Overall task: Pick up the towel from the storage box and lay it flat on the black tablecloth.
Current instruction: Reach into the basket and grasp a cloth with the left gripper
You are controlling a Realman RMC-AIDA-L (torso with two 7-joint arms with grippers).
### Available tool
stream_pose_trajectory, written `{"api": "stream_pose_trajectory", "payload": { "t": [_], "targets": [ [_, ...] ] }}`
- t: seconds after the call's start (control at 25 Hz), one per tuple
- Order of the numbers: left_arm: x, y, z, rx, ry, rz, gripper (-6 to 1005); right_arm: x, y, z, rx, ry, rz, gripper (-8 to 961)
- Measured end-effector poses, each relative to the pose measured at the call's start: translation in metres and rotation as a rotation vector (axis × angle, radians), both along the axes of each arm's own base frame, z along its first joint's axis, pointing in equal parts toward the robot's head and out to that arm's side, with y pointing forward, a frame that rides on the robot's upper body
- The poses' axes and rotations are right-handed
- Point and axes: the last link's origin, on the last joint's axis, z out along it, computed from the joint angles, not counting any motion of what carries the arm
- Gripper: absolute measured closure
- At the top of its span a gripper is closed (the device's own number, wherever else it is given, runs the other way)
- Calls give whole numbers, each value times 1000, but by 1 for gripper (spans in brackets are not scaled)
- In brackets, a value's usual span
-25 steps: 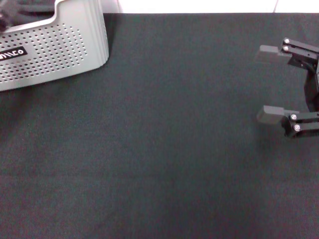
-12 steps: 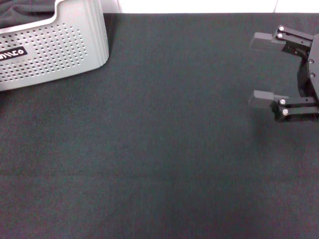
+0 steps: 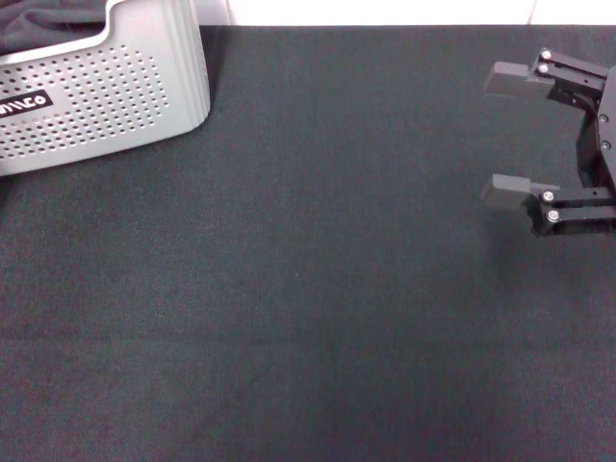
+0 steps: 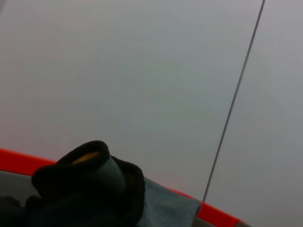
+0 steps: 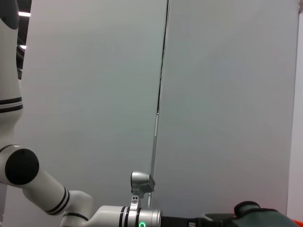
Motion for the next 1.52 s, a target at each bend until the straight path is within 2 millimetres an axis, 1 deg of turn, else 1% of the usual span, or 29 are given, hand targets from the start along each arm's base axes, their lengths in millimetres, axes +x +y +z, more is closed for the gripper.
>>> {"api": "stream_pose_trajectory", "payload": {
  "t": [0.32,0.48,0.72,1.0,1.24,1.52],
  "targets": [
    [-5,6,-2,10,-3,53,137,1,0,0,1,3,-3,85],
    [-8,3,-3,23,-3,71,138,1,-1,0,1,3,-2,85],
    [-11,0,1,60,-29,80,139,0,-1,0,0,4,-1,85],
    [3,4,2,69,-45,8,139,0,-1,0,-2,5,0,85],
    [13,14,-5,62,-75,-33,140,0,-1,0,-2,5,0,85],
    [12,13,2,142,-109,-29,140,1,-1,0,-2,5,-1,85]
  ]
}}
